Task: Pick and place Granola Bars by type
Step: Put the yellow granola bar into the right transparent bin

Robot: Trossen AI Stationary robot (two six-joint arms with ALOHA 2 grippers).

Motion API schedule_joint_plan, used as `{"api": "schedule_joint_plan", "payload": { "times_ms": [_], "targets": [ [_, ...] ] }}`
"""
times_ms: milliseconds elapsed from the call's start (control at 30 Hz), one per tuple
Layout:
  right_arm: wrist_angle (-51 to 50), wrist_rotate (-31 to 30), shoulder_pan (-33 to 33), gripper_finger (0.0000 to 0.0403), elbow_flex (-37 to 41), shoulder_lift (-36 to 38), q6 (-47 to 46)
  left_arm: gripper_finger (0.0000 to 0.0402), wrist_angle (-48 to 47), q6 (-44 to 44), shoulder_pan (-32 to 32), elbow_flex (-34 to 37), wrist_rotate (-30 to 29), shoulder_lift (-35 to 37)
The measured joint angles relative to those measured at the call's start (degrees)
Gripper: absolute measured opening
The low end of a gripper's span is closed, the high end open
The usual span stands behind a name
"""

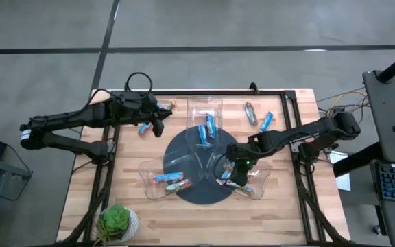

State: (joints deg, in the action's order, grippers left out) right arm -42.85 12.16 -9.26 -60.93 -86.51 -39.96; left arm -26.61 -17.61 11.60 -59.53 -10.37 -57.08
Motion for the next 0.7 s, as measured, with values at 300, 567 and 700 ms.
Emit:
{"api": "schedule_joint_plan", "payload": {
  "times_ms": [300, 567, 700],
  "targets": [
    [-4.72, -0.1, 0.0, 0.0052, -0.02, 0.27, 0.88, 0.0, -0.02, 0.04, 0.0, 0.0, 0.0, 0.0],
    [-8.64, -0.46, 0.0, 0.0052, 0.04, 0.27, 3.15, 0.0, -0.02, 0.04, 0.0, 0.0, 0.0, 0.0],
    [-10.61, -1.85, 0.02, 0.0052, 0.09, 0.27, 3.64, 0.0, -0.02, 0.04, 0.0, 0.0, 0.01, 0.0]
  ]
}}
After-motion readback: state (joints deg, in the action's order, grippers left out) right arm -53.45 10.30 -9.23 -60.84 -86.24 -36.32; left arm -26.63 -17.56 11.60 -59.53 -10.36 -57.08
